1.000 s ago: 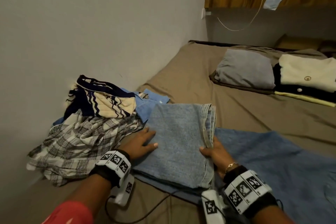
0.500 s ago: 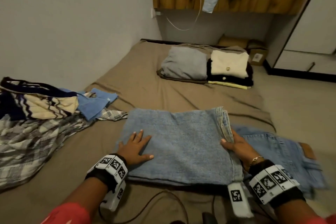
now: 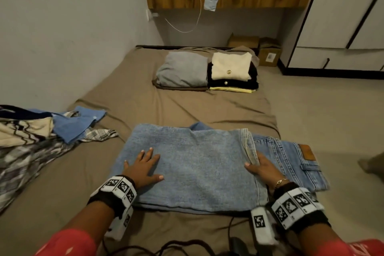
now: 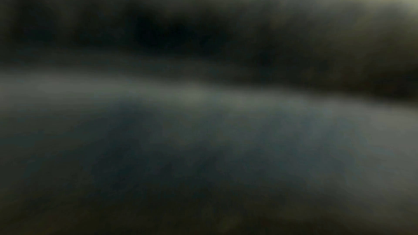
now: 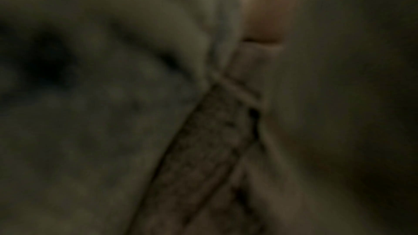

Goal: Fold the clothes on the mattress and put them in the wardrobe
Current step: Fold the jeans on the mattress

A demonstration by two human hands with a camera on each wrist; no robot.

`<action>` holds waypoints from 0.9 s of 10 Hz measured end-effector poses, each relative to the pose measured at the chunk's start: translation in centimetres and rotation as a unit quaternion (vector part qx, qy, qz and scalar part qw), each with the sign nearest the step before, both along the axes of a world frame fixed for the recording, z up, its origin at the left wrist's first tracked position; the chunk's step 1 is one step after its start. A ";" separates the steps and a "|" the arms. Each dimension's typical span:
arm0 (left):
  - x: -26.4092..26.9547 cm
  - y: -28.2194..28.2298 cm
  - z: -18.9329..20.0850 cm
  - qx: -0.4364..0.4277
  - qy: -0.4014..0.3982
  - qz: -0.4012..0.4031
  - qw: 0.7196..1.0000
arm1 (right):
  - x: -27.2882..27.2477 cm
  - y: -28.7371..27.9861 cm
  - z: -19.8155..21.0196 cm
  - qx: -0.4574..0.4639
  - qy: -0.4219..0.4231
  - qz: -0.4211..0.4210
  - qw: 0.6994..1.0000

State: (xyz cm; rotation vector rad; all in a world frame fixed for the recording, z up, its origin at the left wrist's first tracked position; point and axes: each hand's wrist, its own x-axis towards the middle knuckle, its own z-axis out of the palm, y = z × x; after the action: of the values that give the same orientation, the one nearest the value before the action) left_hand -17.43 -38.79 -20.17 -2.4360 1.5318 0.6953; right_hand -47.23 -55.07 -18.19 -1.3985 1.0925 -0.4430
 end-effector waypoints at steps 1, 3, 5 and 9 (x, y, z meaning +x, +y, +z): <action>-2.5 0.2 2.6 -0.255 0.096 -0.013 0.962 | 1.7 -0.5 4.0 -0.003 -0.064 0.043 0.997; -13.2 3.0 9.3 -0.581 0.092 -0.245 0.771 | 11.8 0.7 15.9 -0.112 -0.135 0.137 0.975; -7.3 2.2 5.1 -0.459 0.018 -0.193 0.867 | 22.3 4.0 25.5 -0.161 -0.130 0.249 0.946; 9.9 9.4 1.3 -0.174 0.073 0.225 0.956 | 26.5 6.4 19.0 -0.121 -0.167 0.257 0.944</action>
State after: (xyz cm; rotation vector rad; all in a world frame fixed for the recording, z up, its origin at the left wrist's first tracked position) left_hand -7.52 -29.38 -18.92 -3.1174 1.2343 0.7433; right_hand -20.72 -48.69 0.79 -1.6837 0.3808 -0.4189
